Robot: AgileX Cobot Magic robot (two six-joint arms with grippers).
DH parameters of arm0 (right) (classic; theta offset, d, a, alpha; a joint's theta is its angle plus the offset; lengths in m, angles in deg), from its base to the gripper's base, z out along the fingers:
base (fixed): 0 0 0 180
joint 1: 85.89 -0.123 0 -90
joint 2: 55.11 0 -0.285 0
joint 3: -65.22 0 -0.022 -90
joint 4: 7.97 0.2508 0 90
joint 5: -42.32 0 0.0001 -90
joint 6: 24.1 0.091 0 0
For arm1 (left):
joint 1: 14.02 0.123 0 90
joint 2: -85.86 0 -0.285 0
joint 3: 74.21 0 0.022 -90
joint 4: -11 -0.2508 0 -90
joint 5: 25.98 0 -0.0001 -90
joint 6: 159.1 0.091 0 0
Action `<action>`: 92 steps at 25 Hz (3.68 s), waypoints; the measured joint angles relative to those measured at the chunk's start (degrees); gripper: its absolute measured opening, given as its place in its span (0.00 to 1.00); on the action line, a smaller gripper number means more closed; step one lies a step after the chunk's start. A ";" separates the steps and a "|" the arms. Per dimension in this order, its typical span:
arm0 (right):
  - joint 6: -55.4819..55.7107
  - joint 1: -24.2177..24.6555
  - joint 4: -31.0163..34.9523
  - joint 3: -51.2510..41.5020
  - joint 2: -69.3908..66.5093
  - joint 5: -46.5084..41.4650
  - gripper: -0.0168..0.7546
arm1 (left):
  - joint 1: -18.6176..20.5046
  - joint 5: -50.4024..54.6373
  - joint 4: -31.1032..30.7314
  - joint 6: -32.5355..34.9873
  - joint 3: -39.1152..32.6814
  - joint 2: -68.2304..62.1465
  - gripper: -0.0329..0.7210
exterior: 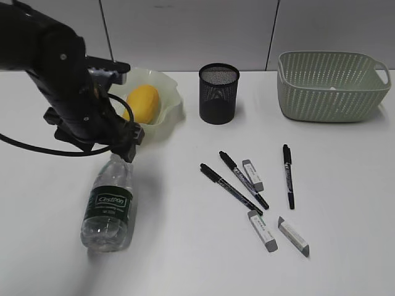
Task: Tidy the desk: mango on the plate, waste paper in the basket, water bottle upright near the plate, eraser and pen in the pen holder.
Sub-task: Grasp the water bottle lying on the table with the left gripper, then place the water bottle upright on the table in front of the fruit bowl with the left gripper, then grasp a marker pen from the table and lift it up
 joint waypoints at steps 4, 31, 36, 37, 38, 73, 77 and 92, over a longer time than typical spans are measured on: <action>-0.06 0.00 0.00 0.00 0.00 0.05 0.62 | 0.05 2.60 0.52 -3.65 3.20 -6.07 0.91; -0.08 0.00 0.00 0.00 0.00 0.11 0.56 | 13.12 -71.54 -13.44 5.40 -35.17 16.22 0.51; -0.08 0.00 0.05 0.00 0.00 0.11 0.56 | 14.17 -82.56 -13.07 9.30 -35.28 9.53 0.51; -0.08 0.00 0.05 0.00 0.00 0.11 0.56 | 14.17 -84.19 -13.07 9.61 -35.28 8.32 0.51; -0.08 0.00 0.05 0.00 0.00 0.11 0.56 | 14.17 -85.50 -13.13 9.68 -35.28 7.24 0.51; -0.12 0.00 0.01 0.00 0.17 0.13 0.56 | 14.17 16.34 -4.99 8.81 -29.54 84.38 0.45; -0.12 0.00 0.01 0.00 0.17 0.13 0.56 | 14.17 20.66 -2.60 10.20 -32.28 95.74 0.44; -7.14 0.00 1.49 1.39 -12.85 14.11 0.53 | 14.24 19.76 -0.73 10.66 -38.24 106.53 0.44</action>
